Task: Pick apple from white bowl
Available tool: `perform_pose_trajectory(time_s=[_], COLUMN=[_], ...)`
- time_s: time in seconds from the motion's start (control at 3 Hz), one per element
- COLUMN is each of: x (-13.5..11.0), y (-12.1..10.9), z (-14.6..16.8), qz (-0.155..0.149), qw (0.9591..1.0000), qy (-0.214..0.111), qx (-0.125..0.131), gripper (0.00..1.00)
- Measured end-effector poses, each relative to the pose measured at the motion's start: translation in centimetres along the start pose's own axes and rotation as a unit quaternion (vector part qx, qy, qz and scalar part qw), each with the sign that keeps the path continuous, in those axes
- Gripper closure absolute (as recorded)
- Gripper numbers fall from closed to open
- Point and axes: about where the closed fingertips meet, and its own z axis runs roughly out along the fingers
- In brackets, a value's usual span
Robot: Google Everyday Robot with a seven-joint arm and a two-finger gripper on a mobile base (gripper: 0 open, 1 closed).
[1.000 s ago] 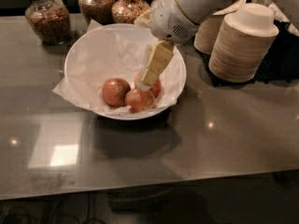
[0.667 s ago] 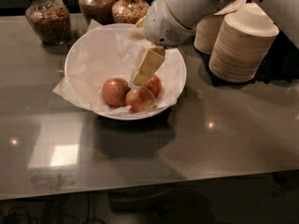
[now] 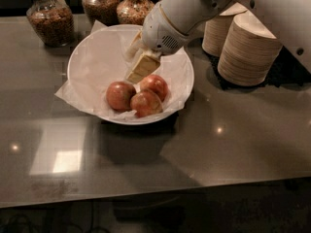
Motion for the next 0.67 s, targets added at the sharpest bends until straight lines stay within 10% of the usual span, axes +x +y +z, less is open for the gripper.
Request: perform_pose_trajectory(time_s=[0.67], x=[0.2], y=[0.3], z=[2.2], qz=[0.007], qw=[0.9996], qy=[0.004], qx=[-0.026], gripper=[0.28])
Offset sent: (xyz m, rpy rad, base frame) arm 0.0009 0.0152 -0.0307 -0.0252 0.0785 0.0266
